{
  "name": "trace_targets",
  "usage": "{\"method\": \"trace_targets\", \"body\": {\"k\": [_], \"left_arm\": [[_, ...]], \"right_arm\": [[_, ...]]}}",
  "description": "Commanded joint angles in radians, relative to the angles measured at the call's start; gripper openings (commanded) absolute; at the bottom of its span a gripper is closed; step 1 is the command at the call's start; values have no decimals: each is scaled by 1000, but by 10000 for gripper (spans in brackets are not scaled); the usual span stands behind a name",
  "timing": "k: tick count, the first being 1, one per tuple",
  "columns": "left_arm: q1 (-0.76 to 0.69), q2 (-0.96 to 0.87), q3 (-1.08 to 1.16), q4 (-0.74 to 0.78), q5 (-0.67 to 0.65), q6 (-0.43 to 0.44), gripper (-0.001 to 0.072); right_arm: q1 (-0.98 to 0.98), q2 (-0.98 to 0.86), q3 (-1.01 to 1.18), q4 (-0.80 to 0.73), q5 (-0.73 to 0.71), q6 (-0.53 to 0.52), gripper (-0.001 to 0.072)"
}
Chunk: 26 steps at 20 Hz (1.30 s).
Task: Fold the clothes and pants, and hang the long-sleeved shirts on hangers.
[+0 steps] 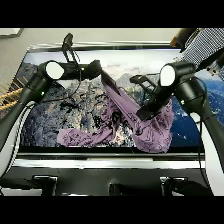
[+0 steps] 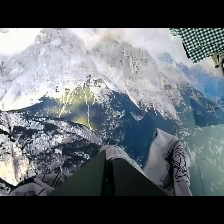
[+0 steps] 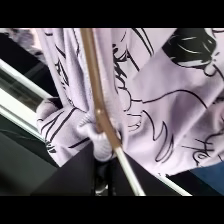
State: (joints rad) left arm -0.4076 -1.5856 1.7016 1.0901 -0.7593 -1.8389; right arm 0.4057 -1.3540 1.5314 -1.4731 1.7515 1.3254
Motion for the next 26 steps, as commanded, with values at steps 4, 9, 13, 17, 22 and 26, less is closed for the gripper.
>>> {"method": "trace_targets", "body": {"k": [4, 9, 13, 17, 22, 26], "left_arm": [[-3, 0, 13, 37, -105, 3, 25], [2, -2, 13, 106, -161, -14, 25], [1, -9, 13, 107, -200, -32, 25], [1, -2, 24, 87, -220, -32, 26], [1, -3, 89, 85, -220, -32, 25], [-2, -3, 113, 84, -221, -58, 25]], "right_arm": [[41, 5, 0, -185, 55, 80, 44], [41, 104, 0, -226, 57, 131, 44], [41, 171, 0, -232, 85, 163, 44], [41, 165, 0, -237, 77, 153, 44], [41, 115, -1, -214, 68, 137, 44], [42, 77, -1, -210, 29, 137, 44]]}}
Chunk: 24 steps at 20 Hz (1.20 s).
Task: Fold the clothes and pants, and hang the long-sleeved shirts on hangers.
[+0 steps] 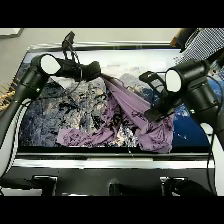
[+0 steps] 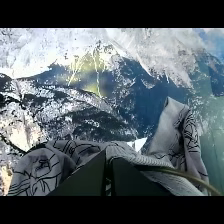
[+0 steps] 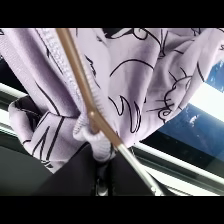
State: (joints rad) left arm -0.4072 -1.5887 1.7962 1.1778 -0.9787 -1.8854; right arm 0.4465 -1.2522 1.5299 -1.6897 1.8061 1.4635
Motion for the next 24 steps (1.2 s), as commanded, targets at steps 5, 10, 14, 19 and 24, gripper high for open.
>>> {"method": "trace_targets", "body": {"k": [5, 10, 14, 19, 24], "left_arm": [[-37, 1, 20, -3, -1, -11, 25], [-75, 1, 74, -2, -15, -10, 25], [-92, 1, 180, 7, -106, -12, 25], [-93, 23, 253, 93, -193, -84, 25], [-99, 36, 254, 110, -261, -116, 25]], "right_arm": [[1, -76, 1, 14, -55, -1, 44], [1, -106, 1, 30, -96, -1, 44], [1, -129, 1, 33, -126, 16, 44], [1, -121, 1, 30, -71, 22, 44], [1, -81, 2, 28, -31, 26, 44]]}}
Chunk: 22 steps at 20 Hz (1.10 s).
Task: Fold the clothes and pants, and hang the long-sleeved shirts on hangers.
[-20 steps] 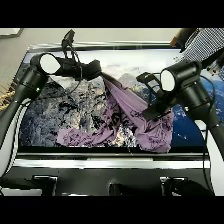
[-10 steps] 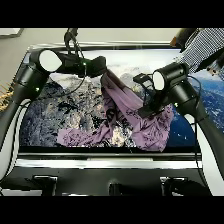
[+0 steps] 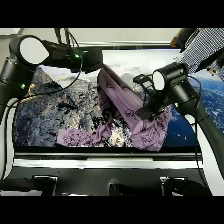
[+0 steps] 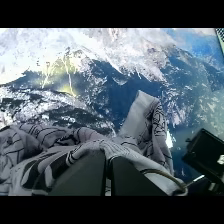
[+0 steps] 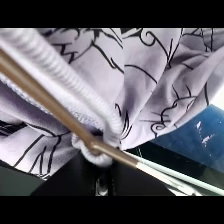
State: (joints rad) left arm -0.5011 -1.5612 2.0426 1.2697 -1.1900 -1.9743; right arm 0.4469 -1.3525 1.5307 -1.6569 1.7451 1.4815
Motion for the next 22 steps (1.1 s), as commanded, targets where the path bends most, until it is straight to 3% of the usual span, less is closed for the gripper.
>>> {"method": "trace_targets", "body": {"k": [1, 11, 15, 22], "left_arm": [[-11, 15, 8, 18, -49, -34, 25], [-169, 24, 6, 105, -48, -95, 25], [-191, 27, 5, 92, 11, -106, 26], [-196, 58, 8, 145, 54, -122, 26]], "right_arm": [[0, 25, 1, -4, 34, 8, 44], [0, 16, 1, 61, -64, 51, 44], [0, 15, 1, 77, -99, 64, 44], [0, -3, 1, 84, -49, 63, 44]]}}
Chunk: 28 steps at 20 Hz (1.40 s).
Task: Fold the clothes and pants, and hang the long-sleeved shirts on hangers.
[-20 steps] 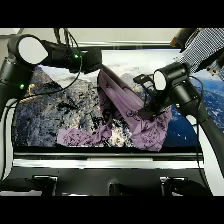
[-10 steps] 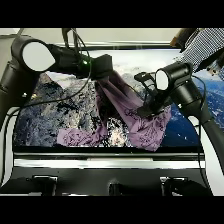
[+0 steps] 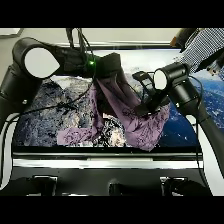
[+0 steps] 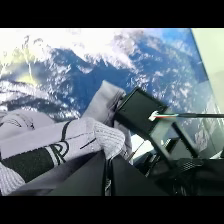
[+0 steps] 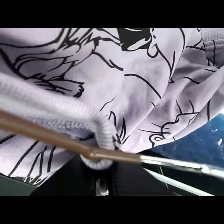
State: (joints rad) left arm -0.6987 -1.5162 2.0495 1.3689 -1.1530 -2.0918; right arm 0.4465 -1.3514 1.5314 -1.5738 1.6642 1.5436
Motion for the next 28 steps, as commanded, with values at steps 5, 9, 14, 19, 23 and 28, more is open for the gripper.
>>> {"method": "trace_targets", "body": {"k": [5, 9, 14, 19, 23, 28], "left_arm": [[70, 46, 2, 68, 25, -3, 25], [69, 39, 2, 4, 51, 31, 25], [6, -19, -41, -45, 32, 76, 26], [-58, -70, -57, -106, 42, 125, 27], [-63, -72, -57, -113, 55, 160, 26], [-78, -72, -57, -122, 78, 174, 26]], "right_arm": [[1, -4, 0, -27, 90, -2, 44], [1, -5, 0, -2, 49, 17, 44], [1, -9, 0, 10, 25, 28, 44], [1, -17, 0, 9, 9, 27, 44], [1, -34, 0, 11, 9, 27, 44], [1, -63, 0, 27, 8, 28, 44]]}}
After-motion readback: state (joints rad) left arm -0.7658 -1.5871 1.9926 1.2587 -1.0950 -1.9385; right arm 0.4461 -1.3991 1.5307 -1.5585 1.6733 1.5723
